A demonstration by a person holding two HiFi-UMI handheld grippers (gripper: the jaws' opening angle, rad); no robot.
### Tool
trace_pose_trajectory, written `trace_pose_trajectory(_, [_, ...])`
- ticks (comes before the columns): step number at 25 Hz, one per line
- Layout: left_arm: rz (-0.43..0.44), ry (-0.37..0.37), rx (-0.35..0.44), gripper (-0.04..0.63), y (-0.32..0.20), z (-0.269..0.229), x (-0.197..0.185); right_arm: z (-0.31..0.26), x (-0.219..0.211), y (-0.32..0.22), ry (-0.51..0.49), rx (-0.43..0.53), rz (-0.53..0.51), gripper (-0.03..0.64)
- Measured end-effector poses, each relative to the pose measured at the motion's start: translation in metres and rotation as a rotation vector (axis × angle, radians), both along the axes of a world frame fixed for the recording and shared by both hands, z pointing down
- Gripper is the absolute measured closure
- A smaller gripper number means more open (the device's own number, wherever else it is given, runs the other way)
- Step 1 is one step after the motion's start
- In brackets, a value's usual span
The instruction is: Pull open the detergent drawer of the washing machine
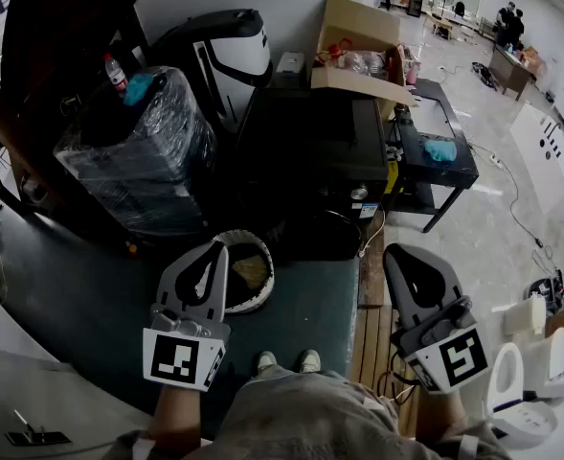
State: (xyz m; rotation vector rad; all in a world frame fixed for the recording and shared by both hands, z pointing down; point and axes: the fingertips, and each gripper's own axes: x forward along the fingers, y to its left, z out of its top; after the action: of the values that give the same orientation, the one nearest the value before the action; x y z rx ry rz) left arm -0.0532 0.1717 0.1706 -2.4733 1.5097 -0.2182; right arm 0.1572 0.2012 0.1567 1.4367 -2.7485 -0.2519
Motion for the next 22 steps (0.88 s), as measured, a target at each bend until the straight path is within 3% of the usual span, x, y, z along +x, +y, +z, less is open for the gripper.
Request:
trace_pose_trajectory(13, [-0.017,0.021,-0.023,0.578,-0.006,0.009,0.006,0.005,0.005,-0.011,-0.032,-0.020,-0.020,0.584])
trace_pose_trajectory(18, [-0.026,0.005,-0.095,0.578,-0.009,0.023,0.016,0.011,0.008,-0.014,-0.022,-0.029,-0.028,0.584])
trace_pose_trajectory(22, [-0.041,0.002,-0.097,0.578,-0.012,0.025,0.023,0.016,0.014,-0.016,-0.013,-0.038,-0.028,0.584])
